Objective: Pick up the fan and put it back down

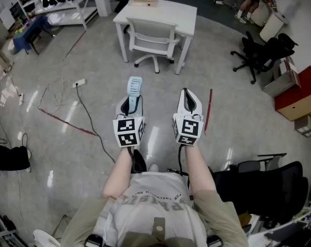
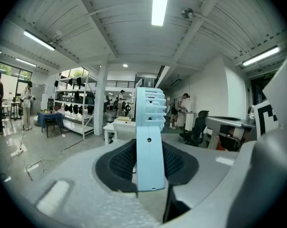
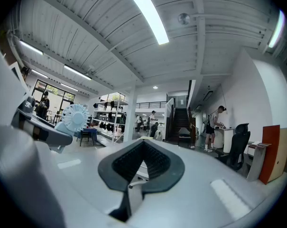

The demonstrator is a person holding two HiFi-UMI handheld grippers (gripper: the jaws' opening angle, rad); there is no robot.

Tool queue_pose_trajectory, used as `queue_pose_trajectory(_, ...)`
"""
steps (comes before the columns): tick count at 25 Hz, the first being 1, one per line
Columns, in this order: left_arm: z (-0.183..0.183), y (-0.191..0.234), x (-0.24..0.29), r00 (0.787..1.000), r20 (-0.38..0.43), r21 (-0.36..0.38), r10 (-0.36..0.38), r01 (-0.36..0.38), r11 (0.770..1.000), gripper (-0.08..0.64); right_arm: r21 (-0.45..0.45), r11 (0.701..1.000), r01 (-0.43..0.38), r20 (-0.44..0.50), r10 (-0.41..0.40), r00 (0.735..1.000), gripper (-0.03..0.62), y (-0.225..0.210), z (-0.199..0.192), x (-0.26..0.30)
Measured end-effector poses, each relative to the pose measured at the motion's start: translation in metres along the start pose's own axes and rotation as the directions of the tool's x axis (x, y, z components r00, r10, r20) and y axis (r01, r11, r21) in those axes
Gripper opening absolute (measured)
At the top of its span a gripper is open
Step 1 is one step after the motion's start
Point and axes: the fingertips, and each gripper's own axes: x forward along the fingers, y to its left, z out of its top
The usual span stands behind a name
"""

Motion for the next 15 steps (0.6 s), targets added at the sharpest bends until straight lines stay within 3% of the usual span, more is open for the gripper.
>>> queue_pose_trajectory(15, 0.000, 0.008, 0.028, 1.000, -0.019, -0.009, -0.002, 0.002, 1.000, 0.126, 0.002, 1.000, -0.008, -0.042, 0.008, 0.999, 0.000, -0.002, -0.017, 0.026)
